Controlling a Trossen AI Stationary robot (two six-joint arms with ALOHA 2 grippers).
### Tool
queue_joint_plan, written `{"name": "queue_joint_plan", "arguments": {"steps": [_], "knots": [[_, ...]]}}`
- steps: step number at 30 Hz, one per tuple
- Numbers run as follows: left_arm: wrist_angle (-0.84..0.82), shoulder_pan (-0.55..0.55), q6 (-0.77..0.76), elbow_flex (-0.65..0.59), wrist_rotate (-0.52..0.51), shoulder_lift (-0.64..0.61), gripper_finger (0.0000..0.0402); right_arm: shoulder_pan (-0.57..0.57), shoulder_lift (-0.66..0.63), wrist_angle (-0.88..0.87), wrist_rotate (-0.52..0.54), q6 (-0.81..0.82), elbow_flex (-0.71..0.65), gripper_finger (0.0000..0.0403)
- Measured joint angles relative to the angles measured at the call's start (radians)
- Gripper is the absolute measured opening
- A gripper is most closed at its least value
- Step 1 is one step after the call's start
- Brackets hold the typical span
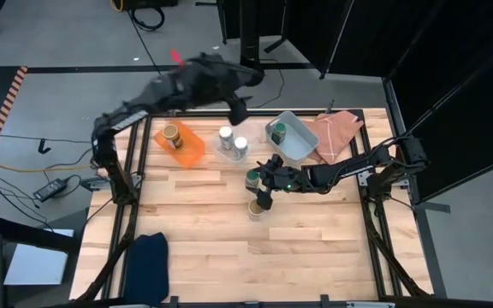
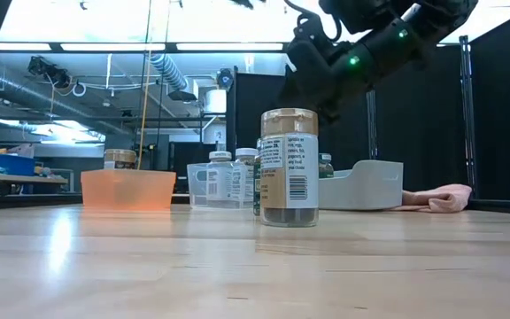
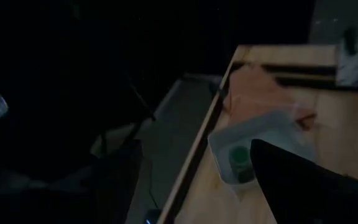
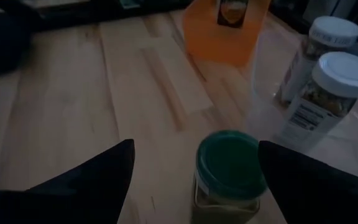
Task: Sort spices by type
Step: Put the gold seasoning bottle into the orange bin
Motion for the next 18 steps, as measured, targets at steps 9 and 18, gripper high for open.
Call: {"name": "queue_joint_plan", "arguments": {"steps": [9,18], "knots": [[-0.014,-0.096,0.026,-0.027,-0.148,-0.278,0.0307,-0.039,0.000,-0.015,0.000,-0.003,0.000,0.0350],[-0.055,-0.144,-0.161,-0.176,-0.045,-0.490,0.0307,-0.079,0.000,0.005,-0.045,-0.027,0.000,0.0350]]}}
